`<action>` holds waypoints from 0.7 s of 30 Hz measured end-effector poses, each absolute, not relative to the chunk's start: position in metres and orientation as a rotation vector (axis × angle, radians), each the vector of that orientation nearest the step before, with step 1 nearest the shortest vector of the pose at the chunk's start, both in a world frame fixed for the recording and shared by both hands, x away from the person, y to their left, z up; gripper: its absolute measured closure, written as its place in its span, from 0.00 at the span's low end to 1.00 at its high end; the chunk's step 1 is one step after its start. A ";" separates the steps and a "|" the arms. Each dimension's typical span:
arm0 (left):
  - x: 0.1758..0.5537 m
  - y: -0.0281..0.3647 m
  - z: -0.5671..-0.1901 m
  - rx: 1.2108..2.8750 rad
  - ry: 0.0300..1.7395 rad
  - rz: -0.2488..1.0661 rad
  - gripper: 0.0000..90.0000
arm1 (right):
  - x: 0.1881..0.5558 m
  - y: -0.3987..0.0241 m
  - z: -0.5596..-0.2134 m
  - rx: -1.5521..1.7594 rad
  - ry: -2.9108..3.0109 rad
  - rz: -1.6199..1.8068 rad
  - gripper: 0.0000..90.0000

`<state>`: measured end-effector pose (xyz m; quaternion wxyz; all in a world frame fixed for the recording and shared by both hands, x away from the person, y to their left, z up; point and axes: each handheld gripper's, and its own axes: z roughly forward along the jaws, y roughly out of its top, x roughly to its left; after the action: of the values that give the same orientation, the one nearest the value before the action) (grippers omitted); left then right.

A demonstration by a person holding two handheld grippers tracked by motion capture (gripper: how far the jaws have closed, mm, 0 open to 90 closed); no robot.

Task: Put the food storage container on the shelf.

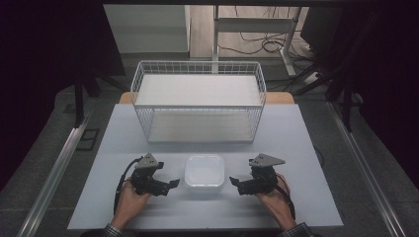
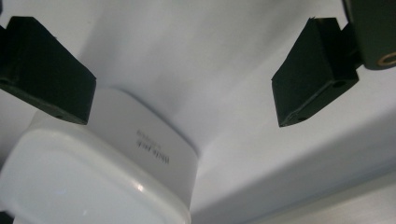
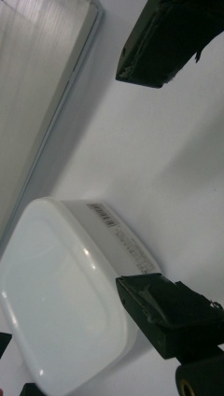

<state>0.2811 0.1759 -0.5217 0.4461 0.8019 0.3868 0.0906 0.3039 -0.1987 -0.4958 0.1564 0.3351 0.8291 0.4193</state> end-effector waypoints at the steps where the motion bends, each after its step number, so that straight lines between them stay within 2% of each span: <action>1: 0.281 0.177 -0.519 1.979 0.961 0.223 0.07 | 0.304 -0.198 -0.495 0.954 2.373 1.203 0.03; 7: 0.286 0.175 -0.509 1.974 0.963 0.160 0.08 | 0.303 -0.191 -0.487 0.930 2.389 1.238 0.06; 12: 0.286 0.167 -0.500 2.005 0.913 0.162 0.07 | 0.305 -0.185 -0.482 0.908 2.402 1.248 0.06; 21: 0.300 0.147 -0.489 2.019 0.848 0.088 0.08 | 0.312 -0.163 -0.478 0.890 2.461 1.191 0.00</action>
<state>0.3002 0.1472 -0.4885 0.4571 0.8193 0.3443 0.0356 0.3115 -0.1630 -0.4778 0.1326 0.3069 0.8483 0.4106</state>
